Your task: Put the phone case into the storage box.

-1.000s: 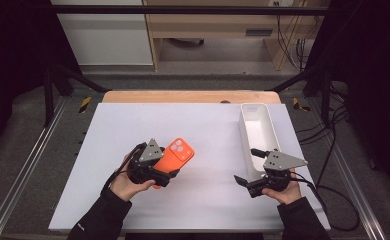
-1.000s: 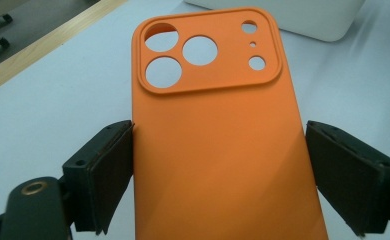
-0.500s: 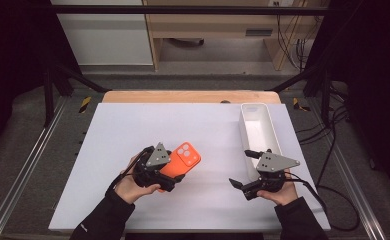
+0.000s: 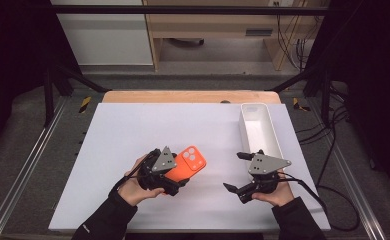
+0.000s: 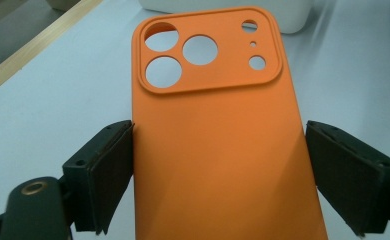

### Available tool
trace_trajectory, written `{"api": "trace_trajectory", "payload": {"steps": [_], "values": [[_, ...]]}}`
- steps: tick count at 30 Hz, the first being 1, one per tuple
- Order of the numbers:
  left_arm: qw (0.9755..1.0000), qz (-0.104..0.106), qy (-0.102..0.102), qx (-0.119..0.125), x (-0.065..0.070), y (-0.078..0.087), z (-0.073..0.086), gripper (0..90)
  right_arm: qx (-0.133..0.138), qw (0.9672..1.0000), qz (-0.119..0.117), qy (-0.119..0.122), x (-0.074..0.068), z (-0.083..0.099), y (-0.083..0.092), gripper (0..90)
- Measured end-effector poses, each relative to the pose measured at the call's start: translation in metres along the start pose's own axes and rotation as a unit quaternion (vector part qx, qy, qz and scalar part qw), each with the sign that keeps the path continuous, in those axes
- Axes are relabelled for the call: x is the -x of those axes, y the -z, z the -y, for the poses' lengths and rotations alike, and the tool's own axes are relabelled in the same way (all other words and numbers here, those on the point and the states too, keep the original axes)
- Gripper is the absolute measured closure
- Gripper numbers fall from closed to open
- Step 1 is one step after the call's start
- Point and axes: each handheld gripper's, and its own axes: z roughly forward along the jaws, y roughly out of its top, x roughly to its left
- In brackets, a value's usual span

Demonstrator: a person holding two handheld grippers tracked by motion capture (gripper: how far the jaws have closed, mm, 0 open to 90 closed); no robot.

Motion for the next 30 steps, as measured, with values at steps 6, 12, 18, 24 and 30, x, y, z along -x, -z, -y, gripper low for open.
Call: {"api": "trace_trajectory", "payload": {"steps": [6,12,18,24,30], "values": [[0.9999,0.005,-0.011,-0.001,0.003,-0.001,-0.001,13.7,-0.002,0.9999,-0.009,0.012,-0.004,-0.004,-0.003,1.3],[0.9996,0.008,-0.026,-0.002,0.006,-0.003,-0.003,13.7,-0.004,0.9995,-0.02,0.025,-0.008,-0.01,-0.006,1.4],[0.9991,0.009,-0.041,-0.003,0.01,-0.005,-0.003,13.7,-0.005,0.9986,-0.033,0.041,-0.014,-0.017,-0.008,1.6],[0.9982,0.015,-0.058,-0.002,0.013,-0.006,-0.004,13.6,-0.015,0.9978,-0.04,0.05,-0.016,-0.019,-0.01,1.8],[0.9967,0.019,-0.079,-0.003,0.017,-0.007,-0.004,13.6,-0.022,0.9968,-0.045,0.063,-0.017,-0.023,-0.01,1.8]]}}
